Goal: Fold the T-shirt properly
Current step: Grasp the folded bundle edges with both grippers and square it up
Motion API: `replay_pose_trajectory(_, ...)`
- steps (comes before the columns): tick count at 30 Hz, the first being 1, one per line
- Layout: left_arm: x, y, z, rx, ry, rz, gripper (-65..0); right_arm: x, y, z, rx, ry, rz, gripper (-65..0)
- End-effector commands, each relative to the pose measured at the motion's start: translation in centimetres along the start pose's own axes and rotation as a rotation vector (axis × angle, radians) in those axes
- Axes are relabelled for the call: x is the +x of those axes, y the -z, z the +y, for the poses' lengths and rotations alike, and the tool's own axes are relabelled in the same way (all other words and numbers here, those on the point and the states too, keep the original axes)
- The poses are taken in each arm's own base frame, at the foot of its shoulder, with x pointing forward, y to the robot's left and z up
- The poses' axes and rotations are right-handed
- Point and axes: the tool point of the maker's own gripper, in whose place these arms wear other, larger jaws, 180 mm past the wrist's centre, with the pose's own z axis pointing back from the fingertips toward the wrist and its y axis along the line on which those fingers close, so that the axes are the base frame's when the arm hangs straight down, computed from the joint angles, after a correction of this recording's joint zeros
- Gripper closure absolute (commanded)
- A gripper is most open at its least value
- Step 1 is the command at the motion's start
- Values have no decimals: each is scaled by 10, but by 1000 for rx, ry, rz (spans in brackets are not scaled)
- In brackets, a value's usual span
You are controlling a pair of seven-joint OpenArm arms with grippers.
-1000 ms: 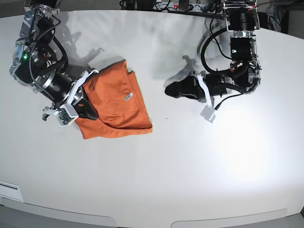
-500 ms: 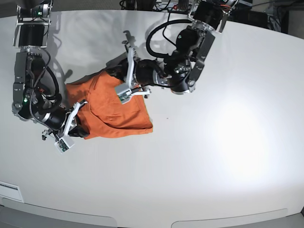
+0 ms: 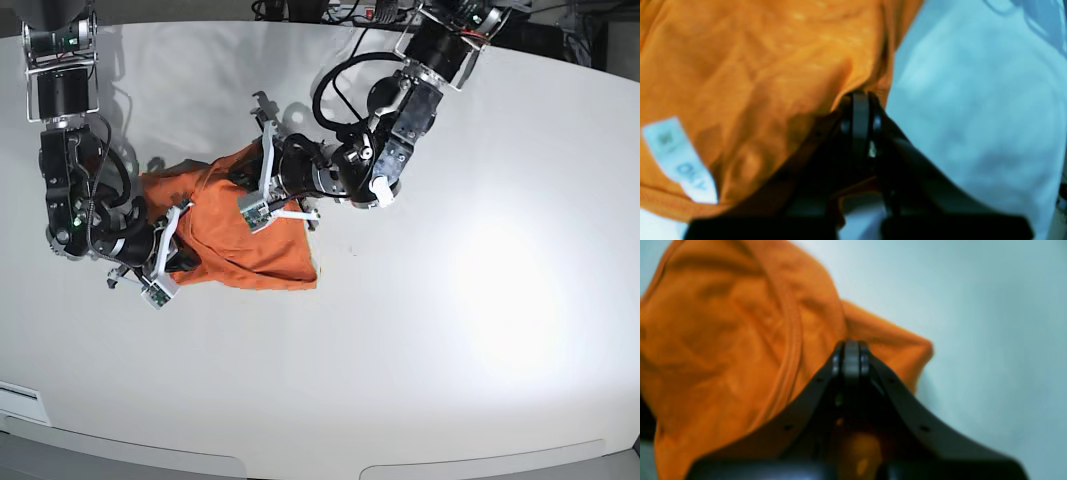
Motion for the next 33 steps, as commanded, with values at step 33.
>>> replay_pose_trajectory(33,108,-48,128,219,228,-264,0,-69,-103,60,-350,299,-42,0)
